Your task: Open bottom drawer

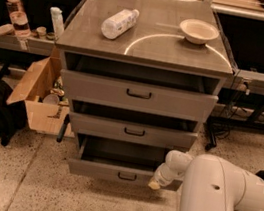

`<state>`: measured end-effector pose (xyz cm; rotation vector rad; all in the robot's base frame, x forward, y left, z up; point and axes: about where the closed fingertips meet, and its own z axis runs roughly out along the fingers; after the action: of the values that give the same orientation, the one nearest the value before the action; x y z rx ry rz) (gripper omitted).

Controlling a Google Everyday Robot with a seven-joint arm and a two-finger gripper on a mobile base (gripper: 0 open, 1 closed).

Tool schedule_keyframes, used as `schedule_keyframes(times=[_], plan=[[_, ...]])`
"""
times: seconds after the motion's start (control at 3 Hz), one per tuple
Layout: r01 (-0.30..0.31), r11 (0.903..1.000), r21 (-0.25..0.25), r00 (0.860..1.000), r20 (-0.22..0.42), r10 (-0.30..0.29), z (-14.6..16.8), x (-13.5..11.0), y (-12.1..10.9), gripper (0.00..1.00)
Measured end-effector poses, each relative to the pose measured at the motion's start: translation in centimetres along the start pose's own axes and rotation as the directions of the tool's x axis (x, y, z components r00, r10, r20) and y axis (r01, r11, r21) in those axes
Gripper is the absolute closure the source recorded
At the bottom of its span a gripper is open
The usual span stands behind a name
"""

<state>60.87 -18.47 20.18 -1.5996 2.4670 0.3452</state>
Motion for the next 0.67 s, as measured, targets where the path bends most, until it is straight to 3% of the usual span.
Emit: schedule_keyframes(times=[0.33, 0.67], plan=[[0.028, 0.9996, -0.005, 1.0, 0.009, -0.028, 0.2, -1.3, -0.8, 0.53], [0.083, 0.9965, 0.005, 0.996, 0.026, -0.083, -0.1, -3.7, -3.1, 0.3]])
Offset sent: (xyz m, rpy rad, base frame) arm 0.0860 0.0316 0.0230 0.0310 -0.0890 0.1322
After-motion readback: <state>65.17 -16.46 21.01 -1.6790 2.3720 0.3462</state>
